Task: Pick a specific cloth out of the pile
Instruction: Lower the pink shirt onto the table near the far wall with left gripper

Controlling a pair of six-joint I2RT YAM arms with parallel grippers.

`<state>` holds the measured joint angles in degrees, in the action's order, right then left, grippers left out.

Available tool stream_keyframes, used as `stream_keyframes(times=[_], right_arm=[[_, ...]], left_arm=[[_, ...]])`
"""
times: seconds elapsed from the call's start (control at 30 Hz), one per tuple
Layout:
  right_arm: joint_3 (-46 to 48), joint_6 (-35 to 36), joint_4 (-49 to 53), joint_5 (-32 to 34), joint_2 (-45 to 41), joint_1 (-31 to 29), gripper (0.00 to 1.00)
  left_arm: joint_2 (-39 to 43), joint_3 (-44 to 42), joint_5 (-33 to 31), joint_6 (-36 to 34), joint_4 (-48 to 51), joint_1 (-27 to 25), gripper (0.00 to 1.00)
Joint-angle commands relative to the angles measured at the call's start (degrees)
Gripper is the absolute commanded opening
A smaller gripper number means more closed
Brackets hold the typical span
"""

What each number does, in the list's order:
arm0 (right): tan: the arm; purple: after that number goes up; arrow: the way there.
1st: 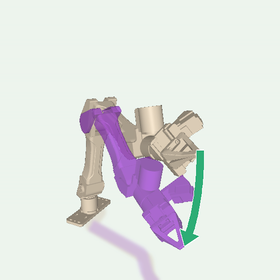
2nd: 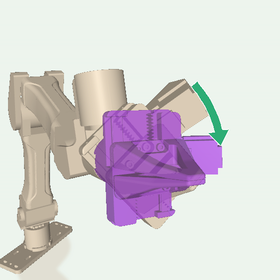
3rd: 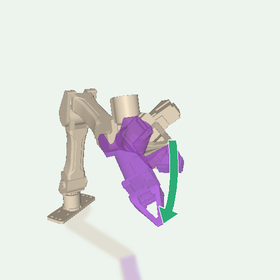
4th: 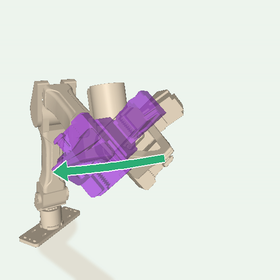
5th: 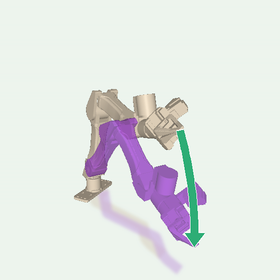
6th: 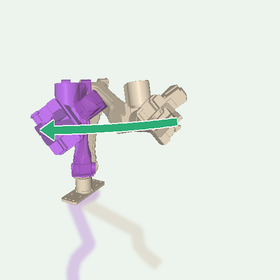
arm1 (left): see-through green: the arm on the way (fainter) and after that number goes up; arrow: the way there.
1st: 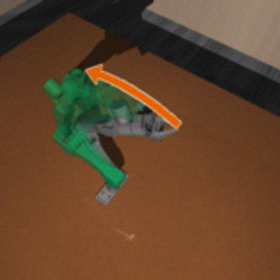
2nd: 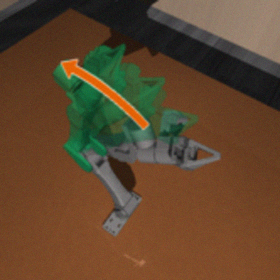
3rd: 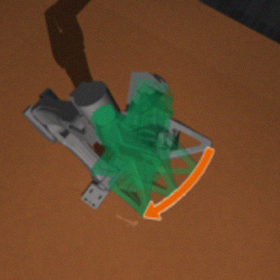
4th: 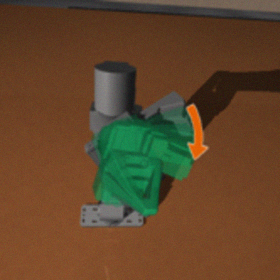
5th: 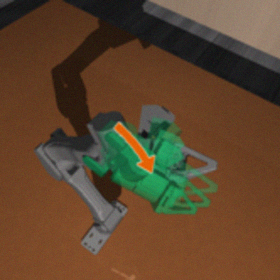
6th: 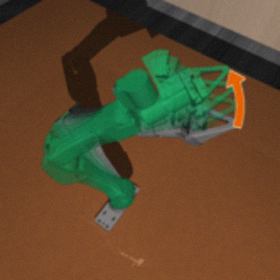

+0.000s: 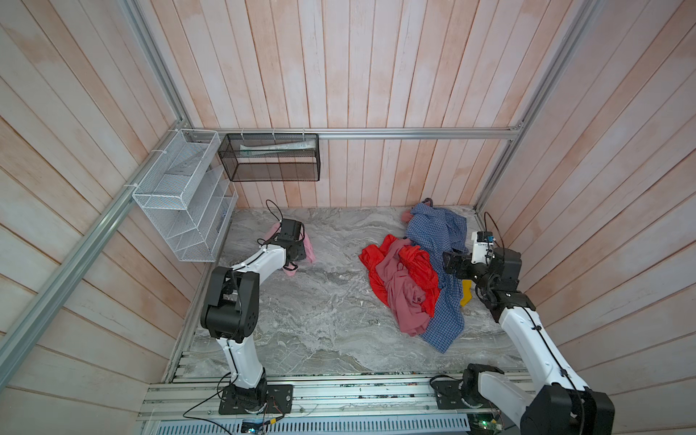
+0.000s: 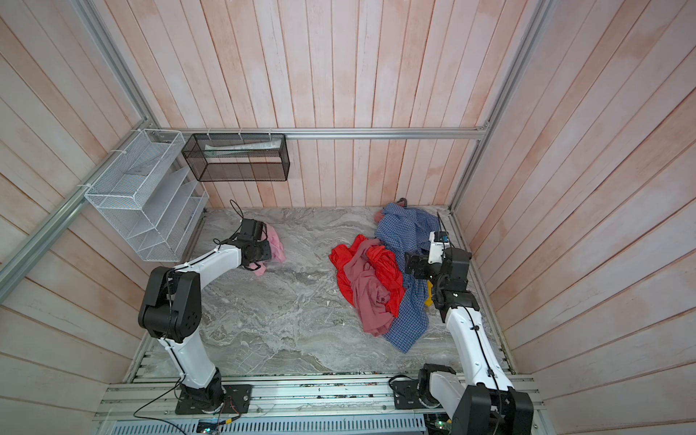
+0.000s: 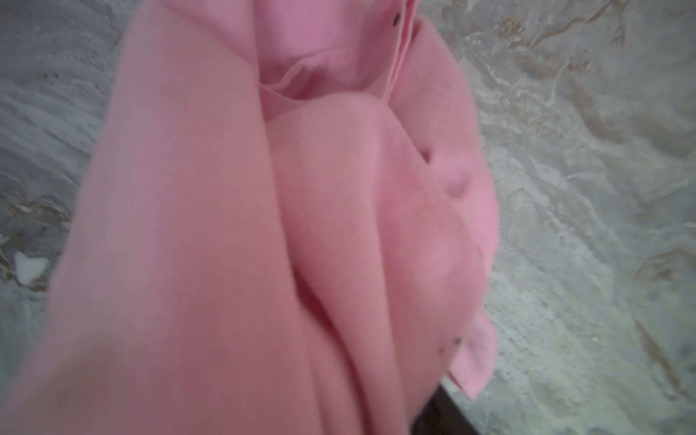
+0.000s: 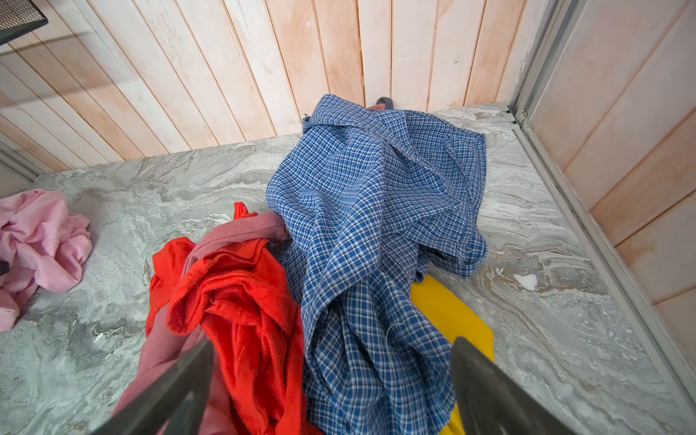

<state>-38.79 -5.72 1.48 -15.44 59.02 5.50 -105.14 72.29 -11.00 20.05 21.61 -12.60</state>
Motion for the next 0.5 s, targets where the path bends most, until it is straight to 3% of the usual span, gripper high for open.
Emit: stream_keyframes(times=[0.0, 0.1, 0.27, 0.47], right_arm=[[-0.41, 1.05, 0.89, 1.08, 0.18, -0.25, 0.98], [-0.68, 1.38, 1.20, 1.11, 0.30, -0.31, 0.98], [-0.59, 1.39, 1.16, 1.22, 0.47, -0.28, 0.98], [-1.10, 1.22, 0.68, 0.51, 1.59, -0.23, 0.98]], left_arm=[[4.58, 0.45, -0.74, 1.27, 2.23, -1.15, 0.70], [8.92, 0.66, -1.98, 2.05, 2.79, -1.87, 0.76], [14.27, 3.58, -4.42, 2.50, 5.08, -1.89, 0.76], [11.30, 7.03, -3.75, -0.44, 5.20, 2.34, 0.76]])
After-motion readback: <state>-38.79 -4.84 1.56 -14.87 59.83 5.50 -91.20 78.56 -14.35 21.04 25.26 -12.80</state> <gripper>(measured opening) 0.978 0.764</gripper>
